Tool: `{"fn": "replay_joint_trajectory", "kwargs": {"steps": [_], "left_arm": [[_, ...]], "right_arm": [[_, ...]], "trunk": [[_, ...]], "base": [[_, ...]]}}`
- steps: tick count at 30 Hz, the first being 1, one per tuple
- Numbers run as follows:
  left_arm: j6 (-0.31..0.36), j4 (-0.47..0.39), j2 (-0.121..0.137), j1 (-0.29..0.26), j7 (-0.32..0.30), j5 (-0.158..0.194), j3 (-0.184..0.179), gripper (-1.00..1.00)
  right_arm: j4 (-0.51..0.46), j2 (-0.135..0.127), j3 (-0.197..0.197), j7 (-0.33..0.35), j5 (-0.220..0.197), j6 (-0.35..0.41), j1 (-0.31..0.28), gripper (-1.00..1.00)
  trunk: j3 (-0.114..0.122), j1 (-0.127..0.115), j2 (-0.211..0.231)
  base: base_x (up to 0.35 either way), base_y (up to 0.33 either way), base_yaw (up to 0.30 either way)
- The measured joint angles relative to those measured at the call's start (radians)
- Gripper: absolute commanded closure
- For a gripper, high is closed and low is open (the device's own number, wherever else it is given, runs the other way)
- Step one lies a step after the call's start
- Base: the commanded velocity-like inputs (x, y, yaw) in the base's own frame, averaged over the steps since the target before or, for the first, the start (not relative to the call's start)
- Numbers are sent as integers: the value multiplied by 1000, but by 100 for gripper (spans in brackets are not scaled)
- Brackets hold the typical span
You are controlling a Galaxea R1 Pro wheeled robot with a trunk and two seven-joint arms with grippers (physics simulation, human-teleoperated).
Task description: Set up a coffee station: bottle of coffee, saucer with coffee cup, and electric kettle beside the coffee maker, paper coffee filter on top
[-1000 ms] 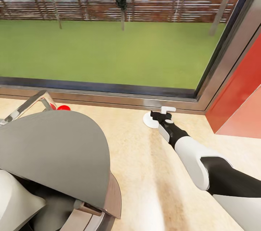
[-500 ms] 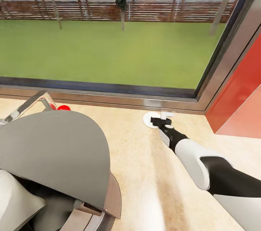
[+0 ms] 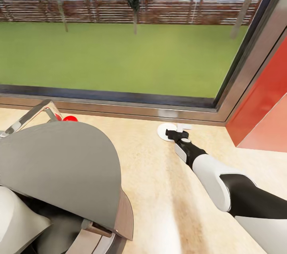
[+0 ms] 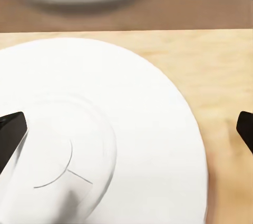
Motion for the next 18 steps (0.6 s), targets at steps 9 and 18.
{"fn": "replay_joint_trajectory", "kwargs": {"steps": [9,18], "left_arm": [[-1,0,2,0,1,1,0,-100],[-2,0,2,0,1,1,-1,-100]], "right_arm": [[0,0,-1,-1,0,-1,1,-100],[0,1,0,1,0,1,1,-100]], "trunk": [[0,0,0],[0,1,0]], "base": [[-10,0,0],[-227,0,0]]}}
